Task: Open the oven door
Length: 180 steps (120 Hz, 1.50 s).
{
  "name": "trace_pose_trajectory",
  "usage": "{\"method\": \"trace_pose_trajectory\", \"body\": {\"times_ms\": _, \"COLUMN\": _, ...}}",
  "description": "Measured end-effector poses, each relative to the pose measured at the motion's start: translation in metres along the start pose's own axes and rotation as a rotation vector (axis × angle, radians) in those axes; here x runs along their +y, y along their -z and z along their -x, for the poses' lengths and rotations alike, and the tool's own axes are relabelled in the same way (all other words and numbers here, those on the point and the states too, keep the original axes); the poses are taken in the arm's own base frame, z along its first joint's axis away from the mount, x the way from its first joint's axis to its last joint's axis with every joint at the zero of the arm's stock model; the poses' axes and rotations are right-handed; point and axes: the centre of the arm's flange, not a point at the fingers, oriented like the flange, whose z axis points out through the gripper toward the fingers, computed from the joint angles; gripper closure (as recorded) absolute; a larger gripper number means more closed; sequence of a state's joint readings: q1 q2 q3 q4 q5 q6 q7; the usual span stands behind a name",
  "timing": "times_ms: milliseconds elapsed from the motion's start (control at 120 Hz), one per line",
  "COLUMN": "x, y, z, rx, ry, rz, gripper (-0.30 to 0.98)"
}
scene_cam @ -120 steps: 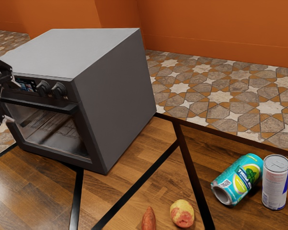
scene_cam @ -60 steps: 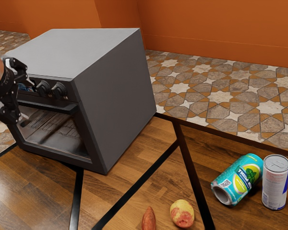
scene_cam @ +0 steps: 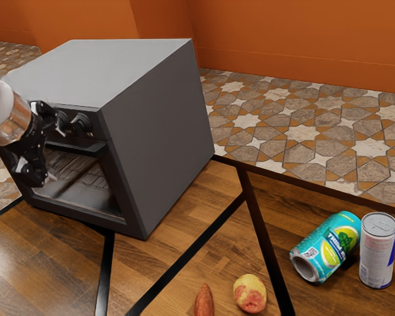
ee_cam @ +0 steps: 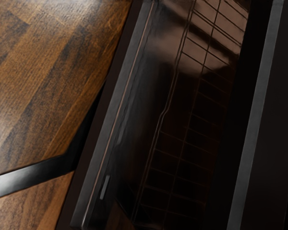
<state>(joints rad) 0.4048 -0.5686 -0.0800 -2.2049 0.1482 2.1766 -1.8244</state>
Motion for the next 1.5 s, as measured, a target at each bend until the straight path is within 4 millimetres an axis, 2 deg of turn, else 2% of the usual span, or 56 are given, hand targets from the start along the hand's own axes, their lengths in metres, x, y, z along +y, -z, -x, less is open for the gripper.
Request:
{"method": "trace_pose_trajectory", "body": {"times_ms": 117, "x": -0.003, "y": -0.006, "z": -0.002, "rx": 0.002, "ry": 0.009, "rz": -0.009, "gripper": 0.0}}
{"method": "trace_pose_trajectory", "body": {"times_ms": 325, "x": -0.001, "y": -0.004, "z": 0.004, "rx": 0.004, "ry": 0.001, "rz": 0.01, "gripper": 0.0}}
{"method": "trace_pose_trajectory", "body": {"times_ms": 467, "x": 0.003, "y": -0.014, "z": 0.006, "rx": 0.002, "ry": 0.002, "rz": 0.002, "gripper": 0.0}}
{"method": "trace_pose_trajectory", "body": {"times_ms": 608, "x": 0.001, "y": -0.02, "z": -0.004, "rx": 0.012, "ry": 0.025, "rz": 0.001, "gripper": 0.0}}
{"method": "trace_pose_trajectory", "body": {"times_ms": 750, "x": -0.014, "y": -0.028, "z": -0.015, "rx": 0.013, "ry": 0.059, "rz": -0.019, "gripper": 0.0}}
{"method": "trace_pose_trajectory", "body": {"times_ms": 817, "x": -0.026, "y": -0.022, "z": -0.025, "rx": 0.021, "ry": 0.082, "rz": -0.011, "gripper": 0.0}}
{"method": "trace_pose_trajectory", "body": {"times_ms": 1017, "x": -0.09, "y": 0.004, "z": -0.074, "rx": 0.058, "ry": 0.226, "rz": 0.039, "gripper": 0.0}}
{"method": "trace_pose_trajectory", "body": {"times_ms": 1092, "x": -0.11, "y": 0.027, "z": -0.09, "rx": 0.067, "ry": 0.291, "rz": 0.09, "gripper": 0.0}}
{"method": "trace_pose_trajectory", "body": {"times_ms": 1208, "x": -0.123, "y": 0.066, "z": -0.09, "rx": 0.058, "ry": 0.309, "rz": 0.156, "gripper": 0.0}}
{"method": "trace_pose_trajectory", "body": {"times_ms": 1267, "x": -0.114, "y": 0.1, "z": -0.064, "rx": 0.013, "ry": 0.243, "rz": 0.185, "gripper": 0.0}}
{"method": "trace_pose_trajectory", "body": {"times_ms": 1300, "x": -0.109, "y": 0.13, "z": -0.037, "rx": -0.024, "ry": 0.178, "rz": 0.206, "gripper": 0.0}}
{"method": "trace_pose_trajectory", "body": {"times_ms": 1350, "x": -0.104, "y": 0.191, "z": 0.017, "rx": -0.102, "ry": 0.049, "rz": 0.24, "gripper": 0.0}}
{"method": "trace_pose_trajectory", "body": {"times_ms": 1392, "x": -0.106, "y": 0.248, "z": 0.076, "rx": -0.167, "ry": -0.085, "rz": 0.265, "gripper": 0.0}}
{"method": "trace_pose_trajectory", "body": {"times_ms": 1425, "x": -0.108, "y": 0.284, "z": 0.12, "rx": -0.235, "ry": -0.189, "rz": 0.259, "gripper": 0.0}}
{"method": "trace_pose_trajectory", "body": {"times_ms": 1467, "x": -0.107, "y": 0.309, "z": 0.166, "rx": -0.335, "ry": -0.318, "rz": 0.211, "gripper": 0.0}}
{"method": "trace_pose_trajectory", "body": {"times_ms": 1500, "x": -0.097, "y": 0.314, "z": 0.193, "rx": -0.405, "ry": -0.401, "rz": 0.153, "gripper": 0.0}}
